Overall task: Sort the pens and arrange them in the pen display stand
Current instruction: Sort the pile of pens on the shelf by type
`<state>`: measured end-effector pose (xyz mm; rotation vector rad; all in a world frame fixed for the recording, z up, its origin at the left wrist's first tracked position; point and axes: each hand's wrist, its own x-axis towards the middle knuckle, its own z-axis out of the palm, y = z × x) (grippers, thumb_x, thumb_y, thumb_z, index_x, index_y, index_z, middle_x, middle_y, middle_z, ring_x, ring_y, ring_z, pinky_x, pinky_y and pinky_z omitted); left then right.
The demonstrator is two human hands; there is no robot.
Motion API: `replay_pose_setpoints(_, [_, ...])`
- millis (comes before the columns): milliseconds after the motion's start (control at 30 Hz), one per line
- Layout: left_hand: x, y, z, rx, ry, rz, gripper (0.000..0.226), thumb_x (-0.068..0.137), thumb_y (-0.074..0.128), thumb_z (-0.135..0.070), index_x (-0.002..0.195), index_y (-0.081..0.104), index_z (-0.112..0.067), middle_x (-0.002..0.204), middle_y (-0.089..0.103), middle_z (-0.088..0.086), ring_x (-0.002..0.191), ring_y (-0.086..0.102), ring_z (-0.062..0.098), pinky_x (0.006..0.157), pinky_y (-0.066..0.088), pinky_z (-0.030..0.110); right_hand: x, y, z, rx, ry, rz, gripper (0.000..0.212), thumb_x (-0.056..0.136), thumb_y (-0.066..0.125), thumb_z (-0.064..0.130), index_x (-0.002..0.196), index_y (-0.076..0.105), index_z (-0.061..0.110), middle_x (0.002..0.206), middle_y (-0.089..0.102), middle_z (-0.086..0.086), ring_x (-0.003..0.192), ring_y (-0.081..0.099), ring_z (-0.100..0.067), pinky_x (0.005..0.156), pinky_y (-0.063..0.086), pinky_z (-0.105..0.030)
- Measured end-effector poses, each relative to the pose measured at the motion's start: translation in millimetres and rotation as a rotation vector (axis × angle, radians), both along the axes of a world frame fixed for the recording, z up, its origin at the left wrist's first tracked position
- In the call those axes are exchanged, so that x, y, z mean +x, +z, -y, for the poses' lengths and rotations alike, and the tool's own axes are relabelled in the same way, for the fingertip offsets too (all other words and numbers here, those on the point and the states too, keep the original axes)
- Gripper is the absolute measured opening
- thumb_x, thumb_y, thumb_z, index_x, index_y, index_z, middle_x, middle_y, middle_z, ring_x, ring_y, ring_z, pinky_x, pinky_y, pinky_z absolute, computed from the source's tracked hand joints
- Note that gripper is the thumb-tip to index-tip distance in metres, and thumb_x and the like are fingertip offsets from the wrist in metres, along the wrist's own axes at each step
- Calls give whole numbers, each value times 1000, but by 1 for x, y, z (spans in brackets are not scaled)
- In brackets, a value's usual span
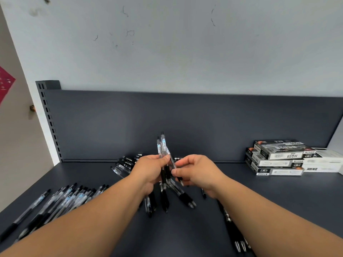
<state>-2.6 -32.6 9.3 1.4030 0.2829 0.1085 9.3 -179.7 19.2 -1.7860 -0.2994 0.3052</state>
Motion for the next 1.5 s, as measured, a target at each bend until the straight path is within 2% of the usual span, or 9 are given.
replay_pose_setpoints(200, [-3,5,-1,-30,-6,4,9,91,63,-14,98,67,-8,81,71,3,64,67,14,53,53,23,4,2,1,-133,34,135,11,81,77,16,88,70,17,79,71,-1,67,66,-12,67,55,-27])
replay_pose_setpoints(267, [-5,6,-1,-9,6,20,10,91,63,-12,100,67,-8,80,71,2,65,66,14,50,53,22,17,2,8,-305,-47,279,7,85,71,20,92,71,23,85,72,2,74,65,-10,70,52,-24])
replay_pose_setpoints(400, [-8,5,-2,44,19,35,10,91,64,-13,99,69,-13,86,71,0,71,65,12,46,50,18,46,-4,26,-729,-45,515,26,90,57,14,109,69,29,96,65,11,93,62,-11,77,46,-20])
replay_pose_setpoints(567, [-7,1,-4,70,21,39,10,90,65,-15,99,70,-15,84,72,-2,75,65,13,63,53,25,60,-18,21,-1080,187,541,53,84,49,-1,117,63,37,122,60,6,107,59,-20,87,52,-33])
replay_pose_setpoints(733, [-4,-4,-6,83,28,44,8,90,65,-15,96,71,-13,89,73,3,80,65,18,77,57,33,64,-28,14,-1221,279,736,44,87,50,-1,113,64,32,120,57,4,113,52,-20,82,41,-29])
replay_pose_setpoints(900, [-2,-8,-9,89,37,45,8,90,65,-15,95,71,-15,88,73,3,81,65,18,83,56,37,68,-32,19,-1162,269,888,22,92,48,14,106,60,26,111,61,6,108,51,-20,78,30,-25])
replay_pose_setpoints(1033, [-1,-12,-11,86,38,40,12,90,65,-16,100,71,-12,88,73,2,80,65,17,81,56,35,68,-35,22,-1143,324,880,26,96,48,17,117,60,29,122,56,5,116,49,-20,88,35,-29])
replay_pose_setpoints(1267, [0,-15,-12,108,37,44,13,90,65,-16,101,71,-12,86,73,1,82,66,18,91,55,40,66,-39,27,-1010,343,876,22,95,51,17,113,62,26,120,58,7,112,53,-16,91,43,-32])
replay_pose_setpoints(1500, [-4,-12,-8,111,44,70,8,91,64,-13,93,71,-15,86,73,2,79,65,16,87,53,35,59,-33,29,-603,88,905,13,94,57,21,105,62,25,99,67,13,90,62,-10,81,50,-29])
